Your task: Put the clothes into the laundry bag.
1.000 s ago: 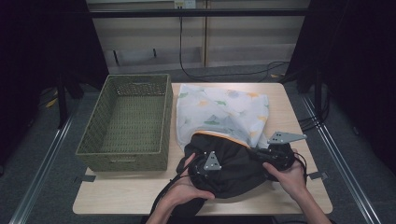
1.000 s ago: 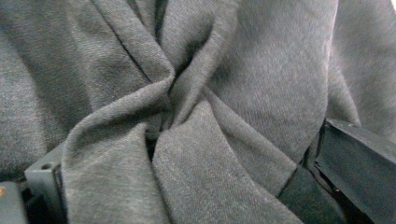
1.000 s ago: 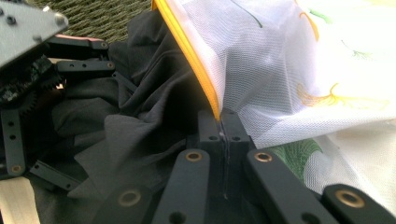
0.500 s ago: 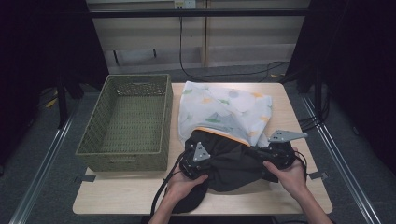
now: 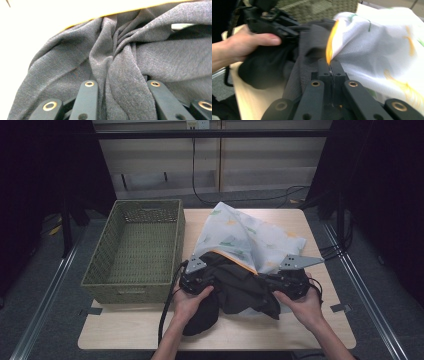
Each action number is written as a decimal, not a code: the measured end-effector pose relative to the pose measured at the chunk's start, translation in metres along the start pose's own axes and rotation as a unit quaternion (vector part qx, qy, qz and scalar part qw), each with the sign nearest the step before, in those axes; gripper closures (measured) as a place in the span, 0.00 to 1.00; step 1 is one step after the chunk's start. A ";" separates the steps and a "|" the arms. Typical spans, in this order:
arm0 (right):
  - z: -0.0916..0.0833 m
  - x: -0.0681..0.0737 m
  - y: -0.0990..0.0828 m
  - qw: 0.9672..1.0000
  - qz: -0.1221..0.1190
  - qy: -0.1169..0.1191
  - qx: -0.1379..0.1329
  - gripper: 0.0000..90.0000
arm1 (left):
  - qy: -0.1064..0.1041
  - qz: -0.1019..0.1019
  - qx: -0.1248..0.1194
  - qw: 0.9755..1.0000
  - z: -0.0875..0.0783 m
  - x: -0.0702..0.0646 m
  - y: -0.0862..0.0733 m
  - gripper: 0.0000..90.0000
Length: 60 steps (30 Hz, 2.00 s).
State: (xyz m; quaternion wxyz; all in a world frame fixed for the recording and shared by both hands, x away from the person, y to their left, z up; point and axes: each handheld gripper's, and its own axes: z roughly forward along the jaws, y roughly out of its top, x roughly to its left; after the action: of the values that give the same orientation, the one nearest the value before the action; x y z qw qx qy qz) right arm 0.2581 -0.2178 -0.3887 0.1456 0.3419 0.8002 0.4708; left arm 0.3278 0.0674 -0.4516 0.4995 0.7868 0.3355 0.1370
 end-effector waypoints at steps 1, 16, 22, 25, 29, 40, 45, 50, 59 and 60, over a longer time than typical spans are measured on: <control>0.000 0.003 0.003 1.000 -0.002 0.005 -0.004 1.00 | 0.000 -0.005 -0.002 1.000 -0.001 0.002 0.005 0.82; 0.004 0.028 0.042 0.997 -0.020 0.063 -0.027 1.00 | 0.017 -0.012 0.063 0.998 0.060 -0.008 0.007 0.82; 0.000 0.025 0.015 0.999 -0.007 0.051 -0.010 1.00 | 0.013 -0.003 0.052 0.999 0.058 -0.008 0.004 0.78; 0.000 0.012 -0.012 0.999 0.017 0.028 0.005 1.00 | -0.009 0.029 0.040 0.999 0.044 -0.010 0.006 0.58; 0.005 0.001 -0.033 0.999 0.046 0.021 0.013 1.00 | -0.037 0.025 0.025 0.999 0.030 -0.011 0.003 0.38; 0.010 -0.006 -0.043 0.998 0.051 0.011 0.024 0.99 | -0.063 0.040 -0.013 0.997 -0.019 -0.022 0.004 0.20; 0.014 -0.009 -0.044 0.998 0.054 0.012 0.028 0.99 | -0.107 0.077 -0.015 0.991 -0.018 -0.043 -0.005 0.21; 0.015 -0.012 -0.045 0.998 0.056 0.011 0.029 0.99 | -0.161 0.118 0.012 0.980 -0.002 -0.064 -0.014 0.23; 0.015 -0.012 -0.047 0.998 0.057 0.010 0.032 0.99 | -0.136 0.162 0.079 0.974 0.035 -0.077 -0.030 0.31; 0.015 -0.013 -0.048 0.998 0.057 0.010 0.033 0.99 | -0.123 0.148 0.078 0.978 0.035 -0.075 -0.031 0.37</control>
State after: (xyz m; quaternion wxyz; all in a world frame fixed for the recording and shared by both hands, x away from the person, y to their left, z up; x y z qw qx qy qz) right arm 0.2561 -0.2323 -0.4381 0.0995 0.3868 0.7958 0.4551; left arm 0.2799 0.0018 -0.4864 0.4481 0.8753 0.1610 0.0844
